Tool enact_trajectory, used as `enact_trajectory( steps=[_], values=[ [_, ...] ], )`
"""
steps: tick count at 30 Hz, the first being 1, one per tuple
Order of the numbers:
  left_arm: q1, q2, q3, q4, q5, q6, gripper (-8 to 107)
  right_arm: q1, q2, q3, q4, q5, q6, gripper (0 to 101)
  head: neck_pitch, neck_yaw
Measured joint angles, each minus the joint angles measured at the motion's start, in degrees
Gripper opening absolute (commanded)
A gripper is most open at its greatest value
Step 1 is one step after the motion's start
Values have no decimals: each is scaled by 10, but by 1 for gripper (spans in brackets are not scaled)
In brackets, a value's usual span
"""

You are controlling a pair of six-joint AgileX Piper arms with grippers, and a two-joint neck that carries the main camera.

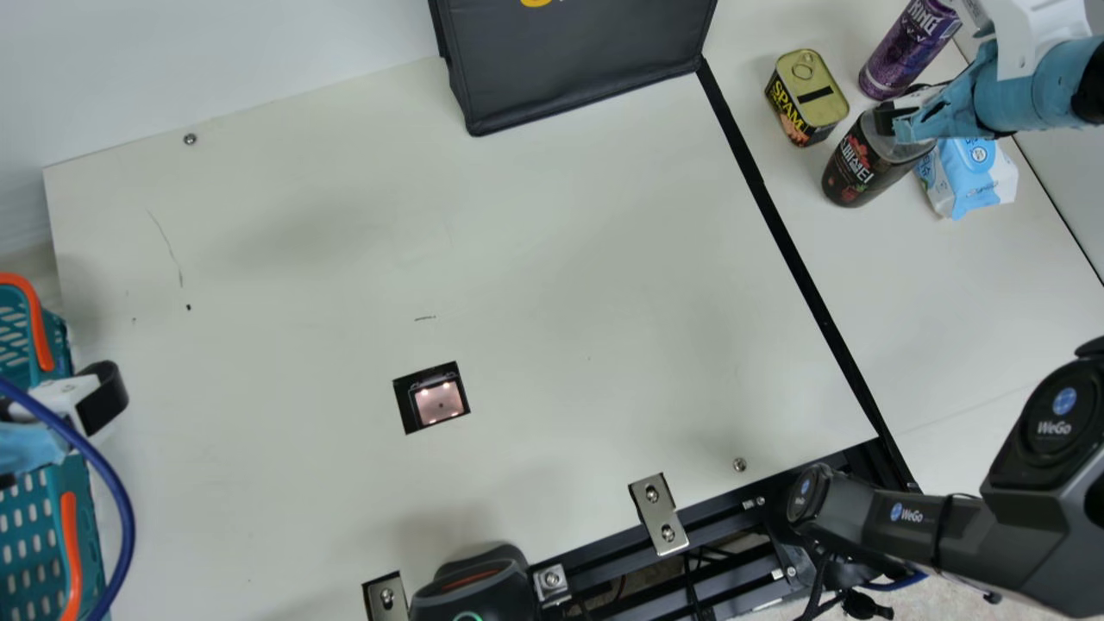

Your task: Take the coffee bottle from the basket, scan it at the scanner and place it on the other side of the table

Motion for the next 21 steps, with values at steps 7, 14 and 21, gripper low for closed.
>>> enact_trajectory(
  steps=[7, 14, 21],
  values=[
    [0, 0, 0, 0, 0, 0, 90, -2, 11, -3, 0, -10, 0, 59, 0, 0],
    [0, 0, 0, 0, 0, 0, 90, -4, 16, -5, 0, -15, 0, 83, 0, 0],
    [0, 0, 0, 0, 0, 0, 90, 8, -16, 8, 3, -39, -32, 95, 0, 0]
  ],
)
